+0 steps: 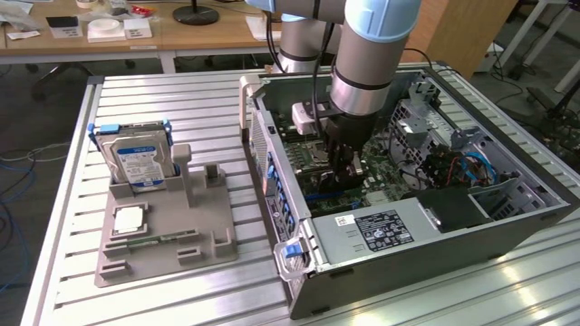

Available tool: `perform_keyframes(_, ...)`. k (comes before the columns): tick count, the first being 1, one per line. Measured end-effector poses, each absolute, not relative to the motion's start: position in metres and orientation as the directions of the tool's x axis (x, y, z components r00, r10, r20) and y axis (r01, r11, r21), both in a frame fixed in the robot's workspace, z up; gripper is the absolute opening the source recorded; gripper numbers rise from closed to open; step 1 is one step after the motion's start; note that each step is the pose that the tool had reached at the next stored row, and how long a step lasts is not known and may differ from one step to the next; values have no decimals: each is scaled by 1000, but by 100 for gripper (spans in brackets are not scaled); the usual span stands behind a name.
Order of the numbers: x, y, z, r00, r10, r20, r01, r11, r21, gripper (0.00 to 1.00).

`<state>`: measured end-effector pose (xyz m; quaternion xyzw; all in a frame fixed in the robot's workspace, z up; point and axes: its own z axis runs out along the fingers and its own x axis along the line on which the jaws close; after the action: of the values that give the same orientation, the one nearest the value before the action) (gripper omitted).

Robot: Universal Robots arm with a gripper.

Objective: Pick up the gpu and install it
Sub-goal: 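Insert the gpu into the slot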

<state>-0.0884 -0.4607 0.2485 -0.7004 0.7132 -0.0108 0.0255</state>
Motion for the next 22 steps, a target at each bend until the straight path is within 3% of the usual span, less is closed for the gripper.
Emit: perform_keyframes(22, -88, -462, 245, -17, -1000, -21, -999, 19, -51, 27)
